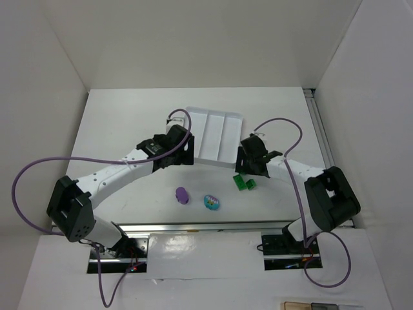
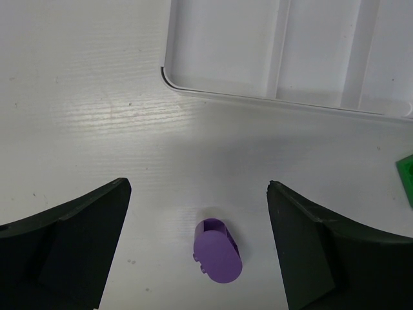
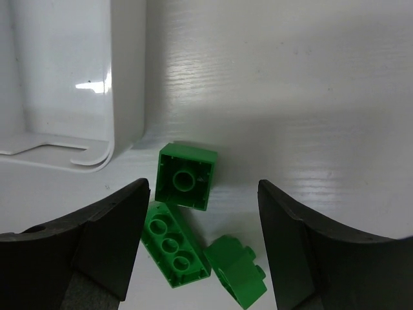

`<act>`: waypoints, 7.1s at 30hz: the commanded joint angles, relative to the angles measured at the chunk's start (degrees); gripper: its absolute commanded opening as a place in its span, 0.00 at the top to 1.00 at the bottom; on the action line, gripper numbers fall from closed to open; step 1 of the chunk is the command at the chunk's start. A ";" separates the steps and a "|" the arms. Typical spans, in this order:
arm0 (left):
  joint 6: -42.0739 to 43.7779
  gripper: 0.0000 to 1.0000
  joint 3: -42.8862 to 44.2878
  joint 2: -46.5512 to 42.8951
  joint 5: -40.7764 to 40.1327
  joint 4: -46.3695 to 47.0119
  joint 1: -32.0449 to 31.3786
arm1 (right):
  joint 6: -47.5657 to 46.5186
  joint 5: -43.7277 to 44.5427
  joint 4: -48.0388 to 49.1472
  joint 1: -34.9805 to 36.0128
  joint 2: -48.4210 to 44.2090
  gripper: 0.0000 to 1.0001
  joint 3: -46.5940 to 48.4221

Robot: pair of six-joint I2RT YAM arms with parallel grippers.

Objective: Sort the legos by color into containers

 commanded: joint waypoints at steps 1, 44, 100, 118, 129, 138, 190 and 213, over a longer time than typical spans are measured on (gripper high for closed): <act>-0.47 0.00 0.16 -0.49 -0.89 0.02 0.09 | 0.89 -0.95 5.04 0.55 0.31 0.24 -0.26; -9.34 0.04 -9.23 -1.19 9.65 -2.36 -1.85 | -5.61 5.03 2.05 -1.38 21.66 0.70 36.56; -1.62 0.79 39.76 33.41 5.78 0.29 12.29 | 5.02 3.19 -14.98 -1.91 -15.50 0.11 7.39; 3.13 0.15 46.66 39.51 8.26 -2.27 12.21 | 11.53 0.81 -15.79 -0.24 -18.50 0.14 -3.50; 4.19 0.14 35.61 21.67 6.40 -0.87 8.52 | 11.53 -1.56 -7.97 -0.24 -12.36 0.24 -7.03; 3.06 0.14 29.70 18.49 7.81 0.63 8.00 | 12.05 -2.09 -5.06 -0.24 -11.03 0.46 -7.03; 0.06 0.05 13.08 2.40 12.29 -2.00 4.04 | 0.71 4.15 -5.40 3.18 -5.13 0.15 7.76; 0.59 0.04 13.88 3.99 10.71 -2.00 2.99 | 2.73 7.12 -7.77 12.23 -3.11 0.71 -0.88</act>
